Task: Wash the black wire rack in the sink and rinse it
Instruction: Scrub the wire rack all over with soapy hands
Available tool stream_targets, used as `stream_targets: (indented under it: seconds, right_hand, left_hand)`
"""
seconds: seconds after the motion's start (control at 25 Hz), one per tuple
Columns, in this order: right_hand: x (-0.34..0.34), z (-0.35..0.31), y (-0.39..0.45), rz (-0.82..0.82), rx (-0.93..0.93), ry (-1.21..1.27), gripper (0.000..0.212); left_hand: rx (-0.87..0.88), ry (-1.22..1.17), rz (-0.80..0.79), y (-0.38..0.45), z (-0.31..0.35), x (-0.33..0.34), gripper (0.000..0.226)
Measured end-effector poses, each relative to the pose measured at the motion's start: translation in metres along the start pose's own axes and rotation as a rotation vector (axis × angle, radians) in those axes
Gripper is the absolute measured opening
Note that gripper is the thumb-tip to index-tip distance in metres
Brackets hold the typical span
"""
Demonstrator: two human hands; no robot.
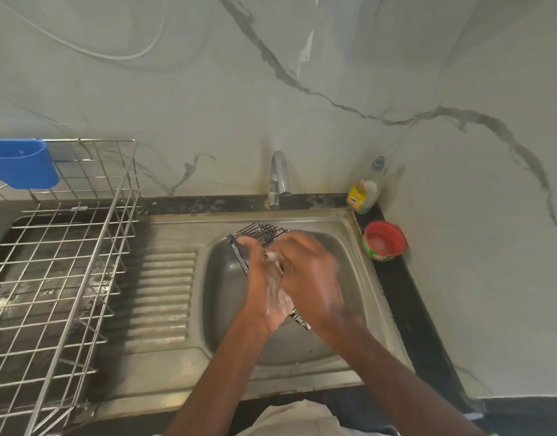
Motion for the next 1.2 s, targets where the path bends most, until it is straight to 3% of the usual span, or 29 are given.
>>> stream_targets:
  seconds: [0.08, 0.2, 0.24, 0.36, 0.44, 0.52, 0.6, 0.76, 0.92, 1.12, 1.2]
  right_hand:
    - [0.004, 0.011, 0.026, -0.082, 0.071, -0.105, 0.019]
    - [-0.004, 0.038, 0.042, -0.017, 0.278, -0.181, 0.030]
    - [-0.006, 0.037, 0.040, -0.003, 0.288, -0.152, 0.029]
    - [0.000, 0.019, 0.012, 0.007, 0.063, -0.034, 0.018]
    - [-0.001, 0.034, -0.005, 0.104, 0.169, 0.011, 0.011]
    - [-0.003, 0.054, -0.022, 0.145, 0.321, -0.010, 0.021]
    - [-0.002, 0.059, -0.045, 0.121, 0.214, -0.079, 0.031]
    - [0.006, 0.035, -0.068, 0.110, 0.113, -0.062, 0.030]
    - [0.021, 0.018, -0.043, 0.041, -0.010, -0.004, 0.020]
    - [-0.007, 0.048, -0.068, 0.072, -0.033, -0.098, 0.043]
    - [0.000, 0.033, -0.053, 0.111, -0.016, -0.018, 0.026]
  left_hand:
    - [0.016, -0.028, -0.013, 0.004, -0.001, -0.005, 0.101]
    - [0.049, 0.018, -0.024, 0.008, 0.000, -0.008, 0.117]
    - [0.064, 0.036, -0.021, 0.006, -0.001, -0.006, 0.114]
    - [0.117, -0.041, 0.007, -0.003, 0.008, -0.004, 0.090]
    - [0.161, -0.138, 0.032, -0.004, 0.018, -0.007, 0.081]
    - [0.170, -0.224, 0.062, -0.001, 0.023, -0.017, 0.079]
    - [0.168, -0.297, 0.079, 0.003, 0.021, -0.022, 0.077]
    - [0.210, -0.386, 0.094, 0.007, 0.018, -0.027, 0.063]
    - [0.152, -0.274, 0.018, 0.003, 0.013, -0.025, 0.076]
    - [0.134, -0.261, 0.019, -0.004, 0.021, -0.018, 0.089]
    - [0.083, -0.203, 0.041, -0.002, 0.012, -0.016, 0.091]
Point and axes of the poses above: each hand's wrist, its own y-axis towards the middle knuckle, its own x-axis out of the palm, z = x × y, the point moved 2 cm from there along y, towards the middle knuckle, and after that the axes turned 11 degrees about z, right-handed, at the moved point
